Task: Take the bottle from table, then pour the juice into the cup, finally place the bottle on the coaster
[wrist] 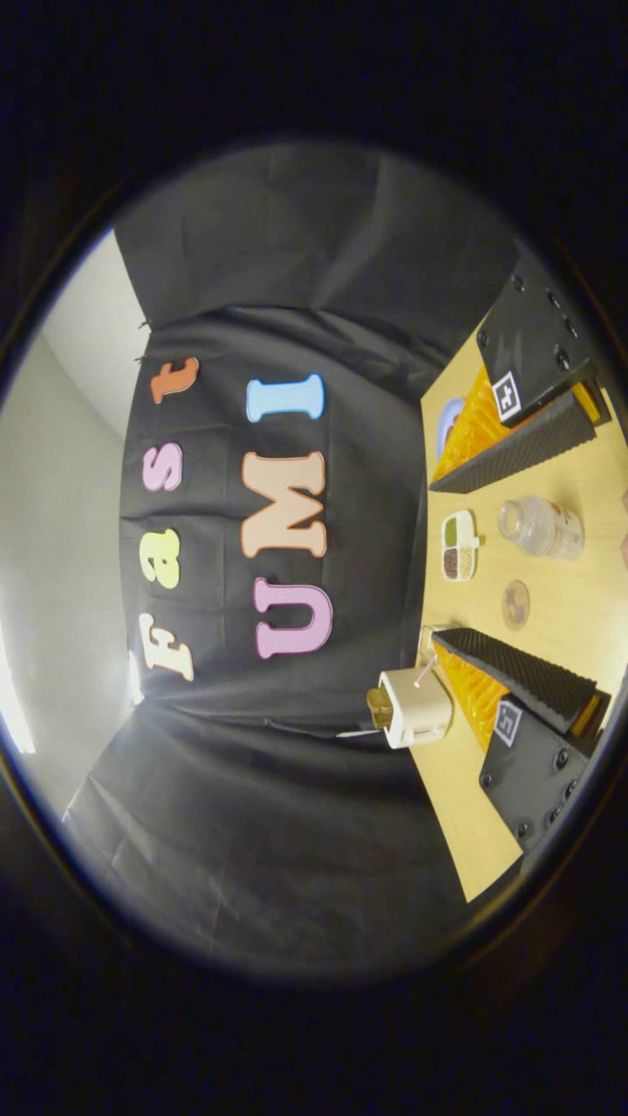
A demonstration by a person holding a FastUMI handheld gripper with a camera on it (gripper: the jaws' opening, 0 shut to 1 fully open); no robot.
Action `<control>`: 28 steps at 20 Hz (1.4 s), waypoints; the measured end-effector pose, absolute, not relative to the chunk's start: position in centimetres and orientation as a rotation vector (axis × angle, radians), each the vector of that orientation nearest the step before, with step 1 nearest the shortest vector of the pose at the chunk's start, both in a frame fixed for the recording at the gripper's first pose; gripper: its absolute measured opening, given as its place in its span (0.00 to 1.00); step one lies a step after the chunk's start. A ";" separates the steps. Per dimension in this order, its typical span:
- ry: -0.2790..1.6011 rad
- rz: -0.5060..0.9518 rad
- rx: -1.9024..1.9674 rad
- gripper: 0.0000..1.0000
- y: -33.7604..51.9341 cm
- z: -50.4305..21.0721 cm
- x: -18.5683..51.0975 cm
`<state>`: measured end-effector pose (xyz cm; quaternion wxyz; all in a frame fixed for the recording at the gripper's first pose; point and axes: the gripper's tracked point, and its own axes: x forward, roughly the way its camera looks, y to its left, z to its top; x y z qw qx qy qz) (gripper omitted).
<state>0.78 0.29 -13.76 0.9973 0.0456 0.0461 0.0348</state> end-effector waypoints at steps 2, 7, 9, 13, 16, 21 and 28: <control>0.102 0.080 0.124 0.98 0.2 -15.4 0.8; 0.155 0.070 0.170 0.97 -1.0 -20.8 1.1; 0.183 0.057 0.204 0.97 -1.6 -22.8 1.1; 0.213 0.051 0.271 0.96 -2.3 -25.7 1.5; 0.226 0.045 0.268 0.96 -2.8 -27.5 1.8; 0.270 0.035 0.236 0.96 -2.8 -30.3 2.4; 0.320 0.021 0.230 0.96 -2.6 -33.4 3.8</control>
